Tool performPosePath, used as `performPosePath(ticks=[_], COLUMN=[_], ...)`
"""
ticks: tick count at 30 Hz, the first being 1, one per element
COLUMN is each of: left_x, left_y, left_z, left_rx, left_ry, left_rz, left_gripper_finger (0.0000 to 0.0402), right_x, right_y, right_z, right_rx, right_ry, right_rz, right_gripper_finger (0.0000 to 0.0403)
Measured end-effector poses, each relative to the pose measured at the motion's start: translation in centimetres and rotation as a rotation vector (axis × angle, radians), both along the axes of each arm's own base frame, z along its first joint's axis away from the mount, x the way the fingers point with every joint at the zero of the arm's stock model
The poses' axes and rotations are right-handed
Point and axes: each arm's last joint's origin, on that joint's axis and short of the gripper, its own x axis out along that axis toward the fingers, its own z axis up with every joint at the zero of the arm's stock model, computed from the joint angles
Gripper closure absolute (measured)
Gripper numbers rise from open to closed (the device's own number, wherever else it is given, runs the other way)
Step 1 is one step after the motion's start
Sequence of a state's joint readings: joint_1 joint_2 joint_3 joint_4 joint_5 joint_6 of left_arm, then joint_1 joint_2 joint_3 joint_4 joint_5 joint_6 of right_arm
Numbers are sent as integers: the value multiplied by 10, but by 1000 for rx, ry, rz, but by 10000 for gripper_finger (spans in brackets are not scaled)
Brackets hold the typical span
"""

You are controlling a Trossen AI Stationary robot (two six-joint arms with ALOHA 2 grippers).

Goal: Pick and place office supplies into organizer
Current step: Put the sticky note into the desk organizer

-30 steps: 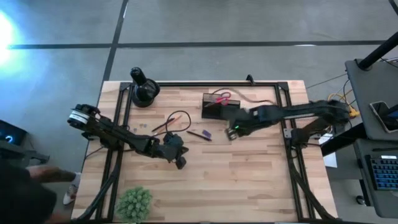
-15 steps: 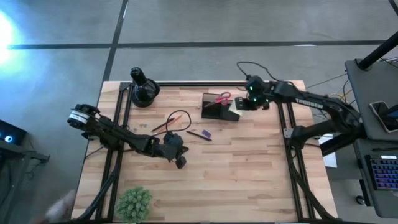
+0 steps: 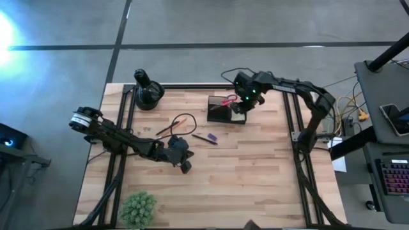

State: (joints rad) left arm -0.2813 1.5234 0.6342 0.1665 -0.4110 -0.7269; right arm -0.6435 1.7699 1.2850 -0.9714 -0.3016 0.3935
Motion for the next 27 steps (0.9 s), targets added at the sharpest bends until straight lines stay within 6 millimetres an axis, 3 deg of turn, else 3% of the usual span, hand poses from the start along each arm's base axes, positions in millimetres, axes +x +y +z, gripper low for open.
performPosePath(ticks=[9,16,20,27], left_x=[0,0,0,0], left_y=[0,0,0,0], left_z=[0,0,0,0], left_rx=[-1,-2,-2,1], left_ry=[-2,-3,-2,-2], left_rz=[0,2,2,1], left_gripper_finger=[402,402,402,402], right_x=[17,19,19,10], right_y=[-25,-22,-24,-23], right_z=[4,-18,-20,-4], right_rx=[-11,80,30,-89], right_ry=[-48,30,64,183], right_rz=[7,37,32,57], right_gripper_finger=[390,390,389,336])
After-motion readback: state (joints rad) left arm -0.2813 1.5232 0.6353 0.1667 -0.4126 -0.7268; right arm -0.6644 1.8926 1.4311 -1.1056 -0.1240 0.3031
